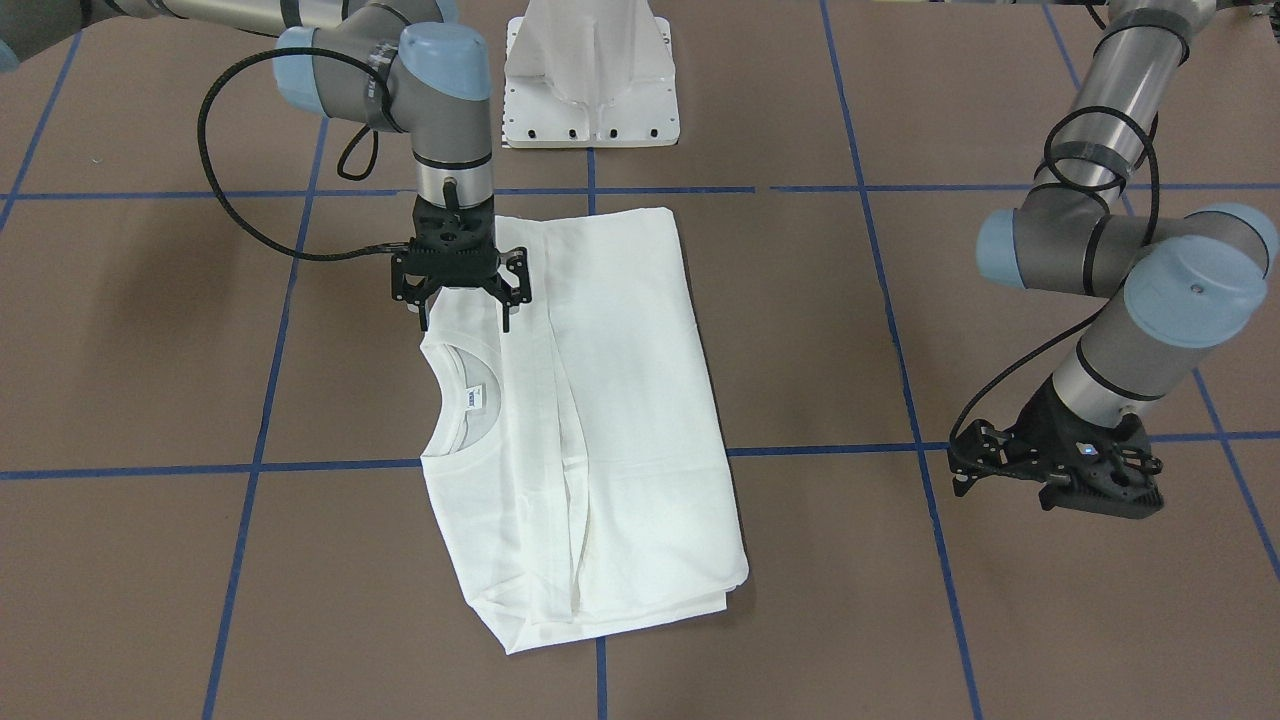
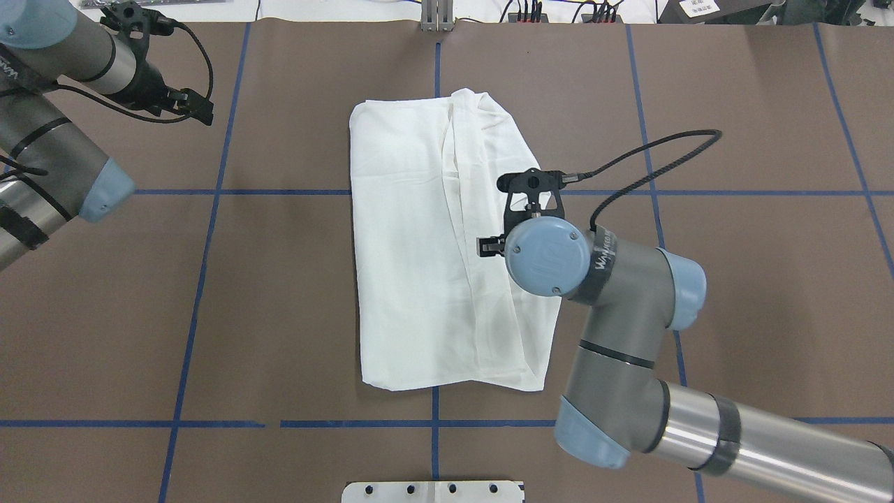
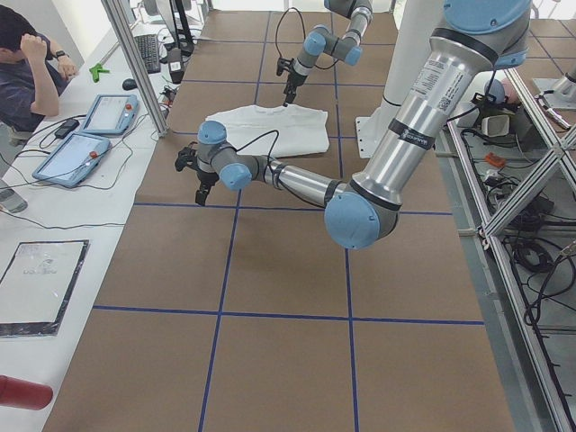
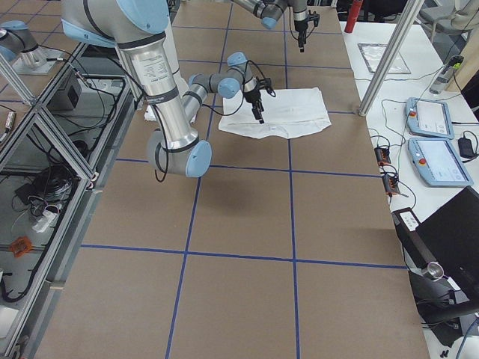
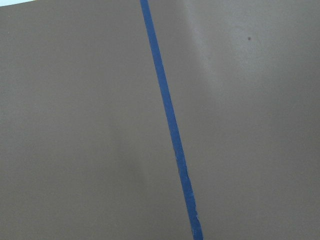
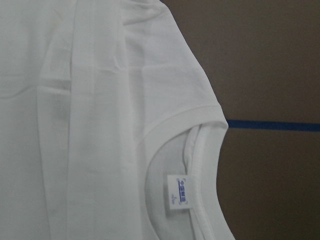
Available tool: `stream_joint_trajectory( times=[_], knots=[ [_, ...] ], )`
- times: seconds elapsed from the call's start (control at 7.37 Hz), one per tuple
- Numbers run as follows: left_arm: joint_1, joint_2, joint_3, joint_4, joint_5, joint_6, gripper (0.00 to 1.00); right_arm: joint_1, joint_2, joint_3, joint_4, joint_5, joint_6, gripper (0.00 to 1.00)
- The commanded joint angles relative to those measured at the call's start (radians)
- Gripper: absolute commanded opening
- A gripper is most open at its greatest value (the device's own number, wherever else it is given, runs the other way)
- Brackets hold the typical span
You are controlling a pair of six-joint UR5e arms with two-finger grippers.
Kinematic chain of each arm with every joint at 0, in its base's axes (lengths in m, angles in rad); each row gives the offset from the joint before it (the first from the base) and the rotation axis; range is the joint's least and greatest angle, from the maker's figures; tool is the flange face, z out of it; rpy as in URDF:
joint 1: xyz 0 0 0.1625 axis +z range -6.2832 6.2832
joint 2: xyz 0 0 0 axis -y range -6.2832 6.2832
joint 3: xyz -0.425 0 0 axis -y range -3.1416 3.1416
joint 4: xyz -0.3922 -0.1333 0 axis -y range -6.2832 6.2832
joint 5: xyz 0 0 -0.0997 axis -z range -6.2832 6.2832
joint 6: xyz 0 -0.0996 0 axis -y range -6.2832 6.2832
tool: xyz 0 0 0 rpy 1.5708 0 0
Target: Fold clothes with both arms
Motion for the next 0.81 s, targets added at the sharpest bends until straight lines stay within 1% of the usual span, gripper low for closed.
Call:
stream_joint_trajectory(
  times=[0.0,0.27,0.41,0.54,0.68],
  knots=[
    [0.003,0.000,-0.001,-0.001,0.000,0.000,1.00,0.057,0.225,-0.280,-0.002,0.001,-0.020,1.00],
    [0.006,0.000,0.000,-0.001,0.000,0.000,1.00,0.074,0.365,-0.454,-0.001,0.001,-0.037,1.00],
    [0.008,0.000,0.000,-0.001,0.000,0.000,1.00,0.074,0.383,-0.488,0.022,0.000,-0.039,1.00],
    [0.008,0.000,0.000,-0.001,0.001,0.000,1.00,0.074,0.384,-0.545,0.086,-0.003,-0.039,1.00],
    [0.008,0.000,0.000,-0.001,0.000,0.000,1.00,0.074,0.384,-0.571,0.102,-0.003,-0.046,1.00]
  ],
)
